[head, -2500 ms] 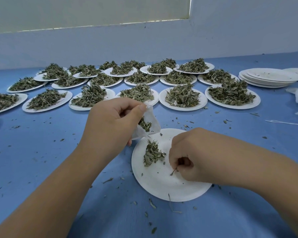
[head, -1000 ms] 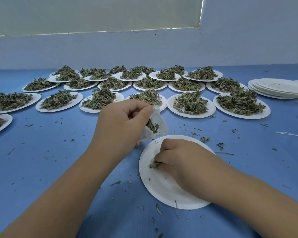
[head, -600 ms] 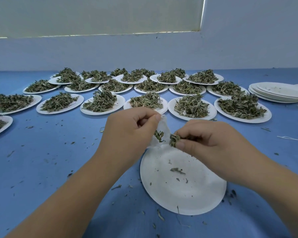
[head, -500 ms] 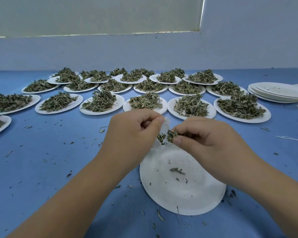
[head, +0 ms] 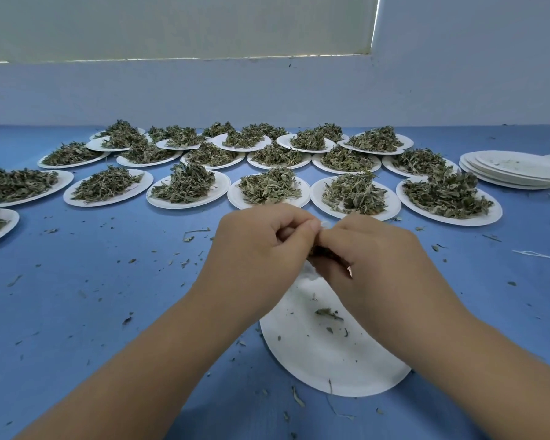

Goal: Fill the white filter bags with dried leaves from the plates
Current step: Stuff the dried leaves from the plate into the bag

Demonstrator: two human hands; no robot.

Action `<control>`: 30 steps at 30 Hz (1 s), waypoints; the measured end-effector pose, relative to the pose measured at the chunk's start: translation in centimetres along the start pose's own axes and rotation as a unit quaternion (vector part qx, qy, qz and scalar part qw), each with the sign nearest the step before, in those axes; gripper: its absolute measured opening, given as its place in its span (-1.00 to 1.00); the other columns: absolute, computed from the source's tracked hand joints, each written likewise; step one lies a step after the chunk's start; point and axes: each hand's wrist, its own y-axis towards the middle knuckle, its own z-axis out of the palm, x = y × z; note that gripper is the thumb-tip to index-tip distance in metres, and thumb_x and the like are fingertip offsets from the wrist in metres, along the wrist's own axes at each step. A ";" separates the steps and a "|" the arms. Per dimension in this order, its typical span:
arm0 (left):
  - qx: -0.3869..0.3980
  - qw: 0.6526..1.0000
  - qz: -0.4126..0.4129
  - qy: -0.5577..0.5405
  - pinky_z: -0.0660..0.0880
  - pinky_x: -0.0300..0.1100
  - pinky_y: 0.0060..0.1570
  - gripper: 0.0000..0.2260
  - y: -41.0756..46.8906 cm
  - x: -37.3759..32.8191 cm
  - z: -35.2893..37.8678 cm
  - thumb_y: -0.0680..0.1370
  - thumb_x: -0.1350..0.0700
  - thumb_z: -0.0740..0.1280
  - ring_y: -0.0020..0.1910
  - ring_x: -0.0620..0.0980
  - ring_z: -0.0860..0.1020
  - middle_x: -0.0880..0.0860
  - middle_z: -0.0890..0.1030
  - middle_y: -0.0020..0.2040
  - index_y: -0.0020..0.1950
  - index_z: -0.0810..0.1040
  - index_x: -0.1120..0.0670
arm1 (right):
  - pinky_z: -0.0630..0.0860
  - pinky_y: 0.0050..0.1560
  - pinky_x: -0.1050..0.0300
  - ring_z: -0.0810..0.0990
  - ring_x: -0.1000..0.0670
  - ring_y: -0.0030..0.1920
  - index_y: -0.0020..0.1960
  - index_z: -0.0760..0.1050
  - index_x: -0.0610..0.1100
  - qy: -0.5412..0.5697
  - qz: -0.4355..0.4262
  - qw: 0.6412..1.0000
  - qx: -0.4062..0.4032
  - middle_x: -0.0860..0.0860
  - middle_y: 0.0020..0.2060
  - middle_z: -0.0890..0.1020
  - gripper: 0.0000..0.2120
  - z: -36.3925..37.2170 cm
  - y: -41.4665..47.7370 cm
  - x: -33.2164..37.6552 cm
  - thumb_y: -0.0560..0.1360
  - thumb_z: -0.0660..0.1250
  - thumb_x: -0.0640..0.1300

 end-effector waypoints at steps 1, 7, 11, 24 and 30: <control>-0.004 1.000 0.002 0.000 0.33 -0.42 -0.48 -0.86 0.0 0.0 0.0 0.53 0.11 0.37 -0.54 -0.21 0.41 0.00 0.54 -0.43 -0.18 0.69 -0.03 | 0.38 -0.36 0.17 0.44 0.08 -0.32 -0.10 0.58 -0.07 0.010 0.004 1.000 -0.006 0.11 -0.35 0.44 -0.99 0.0 0.0 0.1 0.47 0.40 -0.14; 0.004 1.000 0.011 0.004 0.30 -0.46 -0.45 -0.86 -0.2 -0.1 -0.1 0.54 0.14 0.37 -0.50 -0.25 0.44 -0.12 0.55 -0.44 -0.16 0.70 -0.01 | 0.46 -0.26 0.21 0.50 0.11 -0.26 -0.18 0.47 0.04 0.087 0.025 0.994 -0.067 0.15 -0.29 0.53 -0.81 -0.5 -0.1 0.6 0.37 0.49 -0.12; -0.001 1.000 -0.006 0.004 0.31 -0.43 -0.47 -0.85 0.0 0.1 -0.2 0.54 0.14 0.36 -0.52 -0.24 0.43 -0.09 0.54 -0.45 -0.18 0.69 -0.03 | 0.59 -0.14 0.14 0.59 0.09 -0.20 -0.14 0.59 -0.08 0.155 0.007 0.986 -0.056 0.07 -0.21 0.58 -0.87 -0.6 0.0 -0.1 0.38 0.49 -0.26; -0.006 0.997 -0.035 -0.065 0.34 -0.34 -0.59 -0.82 0.5 0.1 -0.8 0.56 0.15 0.35 -0.63 -0.07 0.42 0.14 0.51 -0.50 -0.22 0.68 0.04 | 0.50 -0.06 0.37 0.62 0.19 -0.11 -0.04 0.66 -0.02 0.186 -0.047 0.979 -0.065 0.19 -0.16 0.67 -0.83 -1.7 0.0 -0.8 0.47 0.41 -0.25; -0.030 0.997 -0.037 -0.059 0.35 -0.35 -0.58 -0.83 0.6 0.5 -1.2 0.56 0.12 0.35 -0.65 -0.09 0.39 0.12 0.47 -0.54 -0.21 0.66 0.06 | 0.48 -0.12 0.30 0.56 0.22 -0.13 -0.03 0.59 0.25 0.140 0.047 0.970 0.195 0.28 -0.13 0.61 -0.80 -3.6 0.3 -3.9 0.45 0.41 -0.05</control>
